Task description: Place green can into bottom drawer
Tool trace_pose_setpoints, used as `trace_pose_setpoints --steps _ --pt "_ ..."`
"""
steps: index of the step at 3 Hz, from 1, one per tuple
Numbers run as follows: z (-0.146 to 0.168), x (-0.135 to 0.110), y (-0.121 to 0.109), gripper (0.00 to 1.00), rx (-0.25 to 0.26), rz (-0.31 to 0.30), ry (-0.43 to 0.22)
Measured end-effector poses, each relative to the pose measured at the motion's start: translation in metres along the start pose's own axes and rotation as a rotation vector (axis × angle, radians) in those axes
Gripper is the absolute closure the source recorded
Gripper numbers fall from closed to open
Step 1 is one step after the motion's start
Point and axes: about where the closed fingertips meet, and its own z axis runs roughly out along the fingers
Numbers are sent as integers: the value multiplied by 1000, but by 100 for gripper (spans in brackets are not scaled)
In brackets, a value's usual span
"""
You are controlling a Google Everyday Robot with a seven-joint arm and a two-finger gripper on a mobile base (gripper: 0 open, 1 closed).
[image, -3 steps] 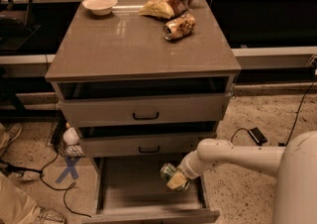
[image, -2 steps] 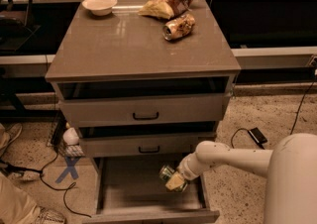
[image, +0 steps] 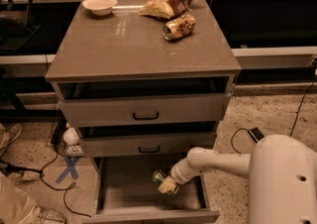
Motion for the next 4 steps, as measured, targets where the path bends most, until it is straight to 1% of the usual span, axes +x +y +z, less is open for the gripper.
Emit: trace_pose_setpoints --steps 1,2,3,4 --pt "27 -8 1 100 -2 4 -32" --pt "56 -13 2 100 -12 25 -37" --pt "81 -16 2 100 -38 50 -51" --pt "101 -21 1 82 -66 64 -53"
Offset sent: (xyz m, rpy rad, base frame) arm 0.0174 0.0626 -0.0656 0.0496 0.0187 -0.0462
